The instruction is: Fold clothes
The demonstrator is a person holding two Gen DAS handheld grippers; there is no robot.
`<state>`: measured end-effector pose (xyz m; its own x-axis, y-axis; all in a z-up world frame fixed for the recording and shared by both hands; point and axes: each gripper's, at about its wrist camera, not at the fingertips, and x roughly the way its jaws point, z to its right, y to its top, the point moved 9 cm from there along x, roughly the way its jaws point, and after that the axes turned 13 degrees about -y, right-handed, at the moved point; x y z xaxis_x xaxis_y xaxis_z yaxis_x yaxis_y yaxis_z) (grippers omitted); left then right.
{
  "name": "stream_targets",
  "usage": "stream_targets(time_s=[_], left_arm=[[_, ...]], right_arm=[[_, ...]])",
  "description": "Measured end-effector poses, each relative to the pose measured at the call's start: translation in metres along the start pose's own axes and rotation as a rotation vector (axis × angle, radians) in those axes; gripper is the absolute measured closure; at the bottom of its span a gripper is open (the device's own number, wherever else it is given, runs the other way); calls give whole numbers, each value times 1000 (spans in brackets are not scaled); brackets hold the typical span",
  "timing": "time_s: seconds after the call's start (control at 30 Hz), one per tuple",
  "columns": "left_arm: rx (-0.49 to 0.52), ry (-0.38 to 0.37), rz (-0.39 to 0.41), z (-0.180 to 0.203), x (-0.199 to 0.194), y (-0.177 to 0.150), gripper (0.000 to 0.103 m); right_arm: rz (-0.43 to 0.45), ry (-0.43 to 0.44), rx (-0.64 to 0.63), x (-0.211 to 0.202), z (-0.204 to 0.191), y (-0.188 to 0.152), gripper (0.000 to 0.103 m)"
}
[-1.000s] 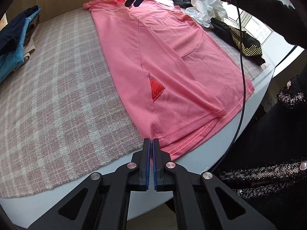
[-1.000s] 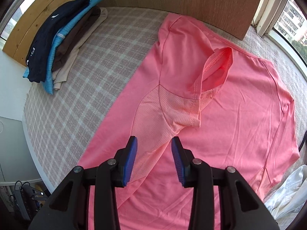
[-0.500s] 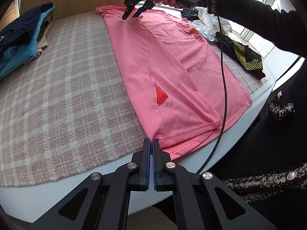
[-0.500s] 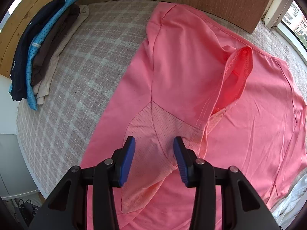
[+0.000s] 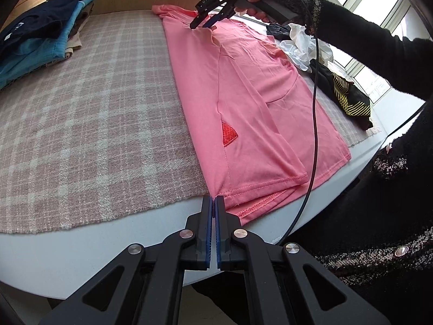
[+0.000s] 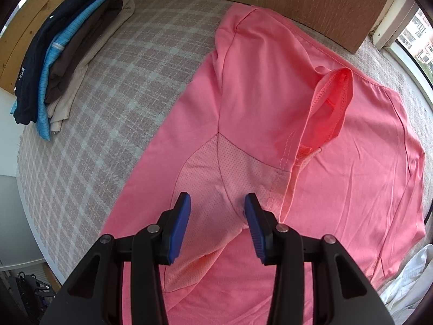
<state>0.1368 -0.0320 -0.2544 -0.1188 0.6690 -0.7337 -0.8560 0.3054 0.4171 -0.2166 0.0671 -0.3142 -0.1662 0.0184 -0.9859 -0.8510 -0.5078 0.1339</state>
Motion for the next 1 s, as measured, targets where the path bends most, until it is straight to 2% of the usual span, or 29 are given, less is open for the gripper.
stream_targets(time_s=[0.13,0.3,0.43,0.5,0.6,0.7,0.9,1.0], left_arm=[[29,20,-55,-5,9,-2,102],[59,22,-63,-3,5,-1,101],[180,115,-123,2,5,-8,99],[235,129,-136,10,7,-11,93],[319,128,-143,24,11,-11,94],[417,163,-179,30,19,-8,92],[575,200,-319,29,38,-10,91],[618,215,-350,28,38,-3,91]], right_arm=[[23,-72,-82,-4,-15,-15,62],[-6,-38,-68,-1,-20,-29,62],[-21,-14,-62,0,-24,-43,62],[-31,-5,-60,2,-28,-48,62],[-35,3,-59,1,-33,-55,62],[-38,17,-57,-1,-39,-62,62],[-30,37,-57,-20,-47,-78,62],[-29,55,-53,-22,-53,-87,62]])
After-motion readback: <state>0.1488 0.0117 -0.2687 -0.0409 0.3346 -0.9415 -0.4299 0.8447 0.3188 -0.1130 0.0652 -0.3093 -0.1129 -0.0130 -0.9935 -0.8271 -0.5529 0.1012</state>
